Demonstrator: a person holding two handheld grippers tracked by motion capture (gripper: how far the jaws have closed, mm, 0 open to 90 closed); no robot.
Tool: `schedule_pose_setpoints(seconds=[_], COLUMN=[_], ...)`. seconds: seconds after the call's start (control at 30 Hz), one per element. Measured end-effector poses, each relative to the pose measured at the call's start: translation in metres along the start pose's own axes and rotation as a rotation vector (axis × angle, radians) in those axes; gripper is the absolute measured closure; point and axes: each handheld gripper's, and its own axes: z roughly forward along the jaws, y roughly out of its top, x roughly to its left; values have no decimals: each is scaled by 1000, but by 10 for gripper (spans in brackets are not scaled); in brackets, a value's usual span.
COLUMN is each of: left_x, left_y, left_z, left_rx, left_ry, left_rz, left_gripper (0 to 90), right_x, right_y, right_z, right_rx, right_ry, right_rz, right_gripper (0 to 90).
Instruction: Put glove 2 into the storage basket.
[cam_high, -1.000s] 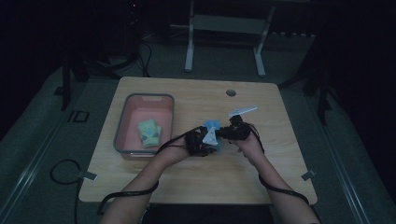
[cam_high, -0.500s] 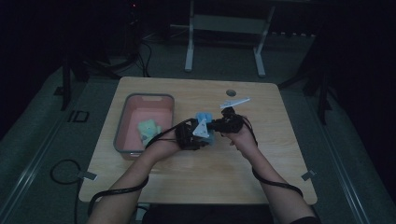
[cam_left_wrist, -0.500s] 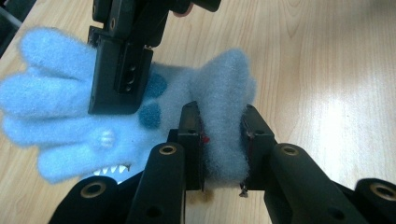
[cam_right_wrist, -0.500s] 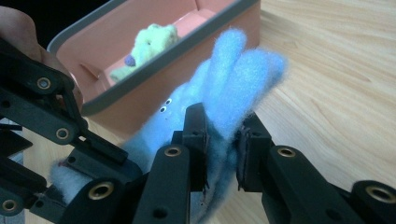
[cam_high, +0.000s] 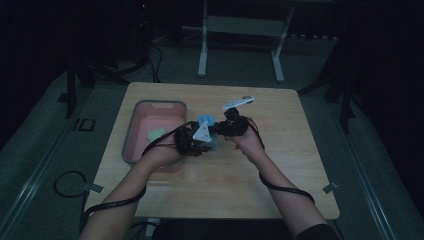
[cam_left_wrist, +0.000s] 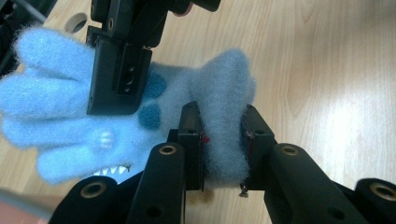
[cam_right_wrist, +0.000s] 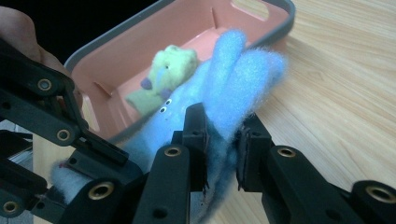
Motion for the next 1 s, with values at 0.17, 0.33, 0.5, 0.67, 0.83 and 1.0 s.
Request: schedule_pose_setpoints(seconds=[0.17, 0.33, 0.5, 0.67, 0.83, 1.0], left_x=[5, 9, 12, 17, 19, 21], left_y=[-8, -18, -26, -44, -56, -70], left_z=[-11, -22, -28, -42, -53, -62], left_rx=[8, 10, 21, 38, 49, 61], left_ry=[16, 30, 40, 54, 65, 74], left_rz=[-7, -26, -39, -69, -86, -112], left_gripper=[743, 743, 743, 743, 743, 743], right_x=[7, 13, 20, 32, 42, 50], right_y=[12, 22, 33, 46, 52, 59], right_z=[10, 18, 31, 50, 64, 80], right_rx=[1, 9, 14, 22, 15, 16], right_ry=[9, 16, 27, 41, 54, 86], right_rz=[-15, -31, -45, -68, -76, -74], right_gripper=[769, 768, 768, 769, 768, 768])
